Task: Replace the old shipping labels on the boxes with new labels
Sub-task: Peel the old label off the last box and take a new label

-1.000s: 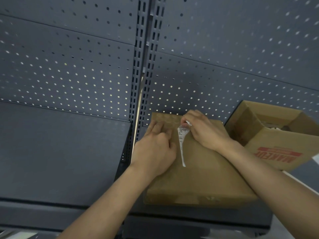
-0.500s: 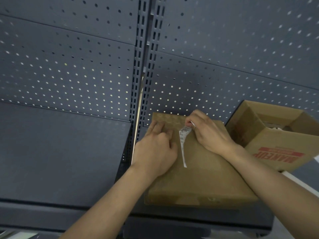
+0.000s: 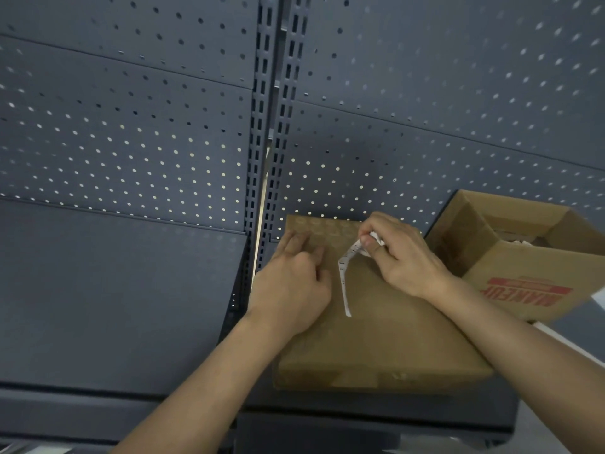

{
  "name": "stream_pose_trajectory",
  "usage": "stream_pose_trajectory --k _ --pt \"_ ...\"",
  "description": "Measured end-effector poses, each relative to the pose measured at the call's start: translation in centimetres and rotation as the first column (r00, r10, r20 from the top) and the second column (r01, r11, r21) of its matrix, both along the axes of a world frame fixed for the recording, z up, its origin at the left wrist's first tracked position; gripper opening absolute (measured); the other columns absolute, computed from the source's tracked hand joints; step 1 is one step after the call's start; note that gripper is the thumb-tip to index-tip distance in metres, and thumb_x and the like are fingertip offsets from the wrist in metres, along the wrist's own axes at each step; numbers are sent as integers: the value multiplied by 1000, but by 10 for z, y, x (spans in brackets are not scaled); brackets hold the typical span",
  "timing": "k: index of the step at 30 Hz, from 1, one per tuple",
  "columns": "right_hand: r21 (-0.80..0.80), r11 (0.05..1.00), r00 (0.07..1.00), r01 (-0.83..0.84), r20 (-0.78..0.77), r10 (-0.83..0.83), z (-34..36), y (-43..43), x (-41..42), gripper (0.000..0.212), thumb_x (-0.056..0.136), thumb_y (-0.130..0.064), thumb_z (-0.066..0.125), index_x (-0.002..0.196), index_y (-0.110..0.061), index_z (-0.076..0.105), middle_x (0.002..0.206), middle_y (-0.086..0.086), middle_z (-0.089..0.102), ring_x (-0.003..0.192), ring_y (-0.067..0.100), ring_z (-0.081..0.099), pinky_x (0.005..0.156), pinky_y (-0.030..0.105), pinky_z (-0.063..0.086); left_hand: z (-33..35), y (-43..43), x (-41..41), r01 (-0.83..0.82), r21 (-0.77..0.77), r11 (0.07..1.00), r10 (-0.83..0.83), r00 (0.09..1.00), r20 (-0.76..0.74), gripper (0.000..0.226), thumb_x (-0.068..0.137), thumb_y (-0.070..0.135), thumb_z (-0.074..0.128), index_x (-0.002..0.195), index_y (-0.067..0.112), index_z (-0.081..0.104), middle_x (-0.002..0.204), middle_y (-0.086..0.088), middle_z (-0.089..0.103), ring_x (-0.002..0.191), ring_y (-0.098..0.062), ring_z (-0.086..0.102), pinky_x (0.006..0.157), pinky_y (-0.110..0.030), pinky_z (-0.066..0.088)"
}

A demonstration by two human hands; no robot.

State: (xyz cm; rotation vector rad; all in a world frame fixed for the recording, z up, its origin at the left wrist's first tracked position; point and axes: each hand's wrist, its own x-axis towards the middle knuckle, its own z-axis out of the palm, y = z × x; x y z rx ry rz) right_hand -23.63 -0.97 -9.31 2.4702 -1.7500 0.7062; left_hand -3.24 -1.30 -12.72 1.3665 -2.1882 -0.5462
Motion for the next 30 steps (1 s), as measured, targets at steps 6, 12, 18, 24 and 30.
stream_pose_trajectory --k 6,12,18,24,30 --pt "30 999 996 -17 92 14 12 9 7 11 93 -41 37 87 -39 45 86 -20 55 80 15 58 70 50 50 -1 0 -1 4 -11 1000 -4 1000 6 47 98 26 41 144 24 50 162 2 25 152 -14 8 116 -32 26" --pt "85 996 987 9 160 -23 13 18 5 15 90 -45 43 86 -33 50 81 -14 59 64 11 53 62 32 41 0 1 0 16 -6 1000 -16 1000 3 48 99 25 41 146 23 48 162 2 25 152 -15 8 117 -31 22" --pt "139 986 982 87 157 -109 8 25 3 15 85 -43 66 90 -32 58 81 -12 65 73 4 58 69 34 50 3 3 0 17 28 999 -17 1000 -8 48 99 25 42 147 24 47 162 3 24 152 -14 6 118 -33 22" --pt "283 954 993 102 24 -113 6 25 1 63 77 -59 70 131 -29 61 121 -11 63 116 8 55 103 34 44 4 2 0 19 49 999 -19 1000 -17 48 99 25 41 146 24 47 162 4 23 152 -12 4 118 -33 20" --pt "330 941 991 73 78 -105 11 34 6 36 86 -61 51 104 -37 70 90 -9 54 89 4 53 82 30 44 4 3 1 24 40 999 -23 999 -24 48 99 25 42 147 24 46 163 3 22 152 -13 4 119 -31 17"
